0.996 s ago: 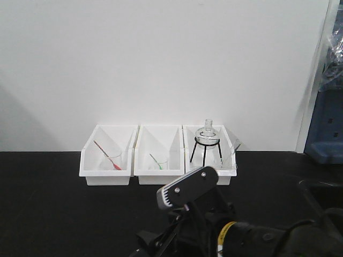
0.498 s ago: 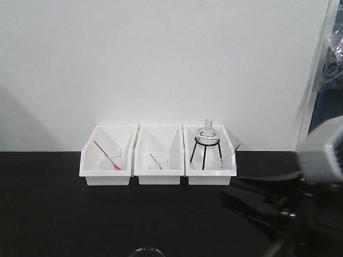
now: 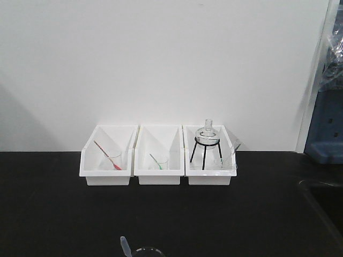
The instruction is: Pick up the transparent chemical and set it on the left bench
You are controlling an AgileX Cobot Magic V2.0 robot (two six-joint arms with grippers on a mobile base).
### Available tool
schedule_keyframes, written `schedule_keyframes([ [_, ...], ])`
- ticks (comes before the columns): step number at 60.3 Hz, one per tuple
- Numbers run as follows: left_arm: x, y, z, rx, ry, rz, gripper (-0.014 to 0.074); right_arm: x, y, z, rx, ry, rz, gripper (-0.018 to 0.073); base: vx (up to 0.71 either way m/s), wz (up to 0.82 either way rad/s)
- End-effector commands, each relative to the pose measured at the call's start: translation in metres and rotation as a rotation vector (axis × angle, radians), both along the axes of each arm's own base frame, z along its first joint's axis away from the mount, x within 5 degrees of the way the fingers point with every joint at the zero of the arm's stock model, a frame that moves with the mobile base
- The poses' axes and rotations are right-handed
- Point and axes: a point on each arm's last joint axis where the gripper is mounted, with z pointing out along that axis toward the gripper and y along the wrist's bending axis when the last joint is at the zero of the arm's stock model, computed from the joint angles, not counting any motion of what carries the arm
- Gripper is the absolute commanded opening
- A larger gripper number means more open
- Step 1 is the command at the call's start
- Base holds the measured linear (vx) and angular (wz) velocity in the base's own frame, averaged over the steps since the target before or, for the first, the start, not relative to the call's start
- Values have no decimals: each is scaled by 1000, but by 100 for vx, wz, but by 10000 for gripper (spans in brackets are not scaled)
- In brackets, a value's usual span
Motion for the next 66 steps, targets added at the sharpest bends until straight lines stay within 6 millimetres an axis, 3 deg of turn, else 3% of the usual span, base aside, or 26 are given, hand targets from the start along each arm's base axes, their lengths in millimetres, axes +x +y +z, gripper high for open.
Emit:
schedule_keyframes([
  [1,-1,0,3,-14,-81,-1,-3,-5,-5,2,42,-83,1,-3,0,0],
  [20,-1,0,3,-14,-81,-1,-3,0,-2,-44,-70,-31,-9,-3,0,0],
  [44,-1,0,3,-14,-81,-1,-3,1,-2,-51,-90,-11,-10,-3,0,0],
  [51,-1,0,3,-14,-81,-1,-3,2,-4,-51,-183,-78,-30,-3,0,0],
  [59,-1,0,3,-14,-81,-1,-3,10,-10,-61,-184,-60,-173,-3,0,0],
  [66,-1,0,3,-14,-81,-1,-3,19,-22,-81,-110,-5,-401,-3,0,0],
])
